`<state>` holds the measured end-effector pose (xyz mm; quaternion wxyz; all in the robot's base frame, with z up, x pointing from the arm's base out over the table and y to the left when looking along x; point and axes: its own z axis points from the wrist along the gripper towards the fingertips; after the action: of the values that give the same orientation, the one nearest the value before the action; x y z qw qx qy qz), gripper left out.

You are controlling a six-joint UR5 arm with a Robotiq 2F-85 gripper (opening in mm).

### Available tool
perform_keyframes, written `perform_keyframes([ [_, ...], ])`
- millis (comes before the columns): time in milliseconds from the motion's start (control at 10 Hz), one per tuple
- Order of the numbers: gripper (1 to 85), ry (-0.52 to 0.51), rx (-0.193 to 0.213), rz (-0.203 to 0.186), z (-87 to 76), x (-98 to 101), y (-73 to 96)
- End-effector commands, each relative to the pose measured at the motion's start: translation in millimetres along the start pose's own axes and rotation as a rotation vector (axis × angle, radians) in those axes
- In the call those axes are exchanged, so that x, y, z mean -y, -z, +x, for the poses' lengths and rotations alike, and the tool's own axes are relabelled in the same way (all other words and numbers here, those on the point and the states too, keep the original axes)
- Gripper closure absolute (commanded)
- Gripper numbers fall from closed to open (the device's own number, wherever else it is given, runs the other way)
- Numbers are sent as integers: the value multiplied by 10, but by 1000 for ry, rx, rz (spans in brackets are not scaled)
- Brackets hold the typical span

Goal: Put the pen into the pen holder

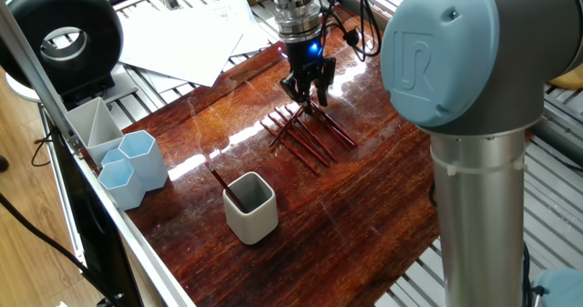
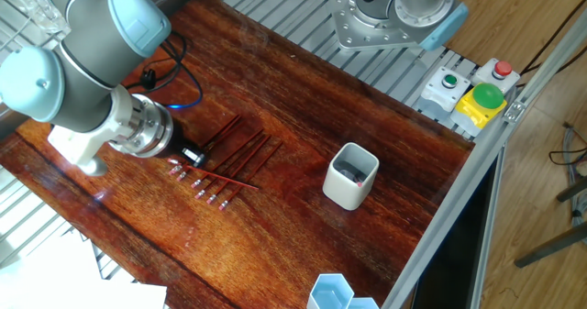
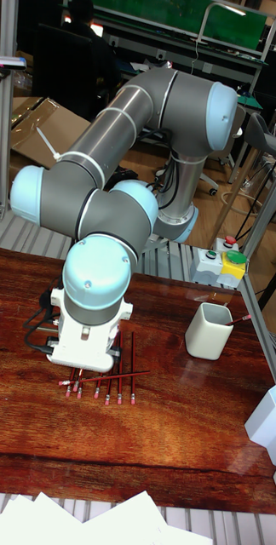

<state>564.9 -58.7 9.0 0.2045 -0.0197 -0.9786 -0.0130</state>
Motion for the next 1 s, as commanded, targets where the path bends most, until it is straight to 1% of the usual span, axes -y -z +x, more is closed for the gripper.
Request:
perform_keyframes([
  [0,463,-18,5,-6,-19,-17,1],
  [100,473,-20,5,-6,-19,-18,2],
  [300,520,-33,15,-6,-45,-29,8],
  [500,557,-40,17,-3,-50,-27,8],
  [900,587,-49,21,2,-54,-34,18],
])
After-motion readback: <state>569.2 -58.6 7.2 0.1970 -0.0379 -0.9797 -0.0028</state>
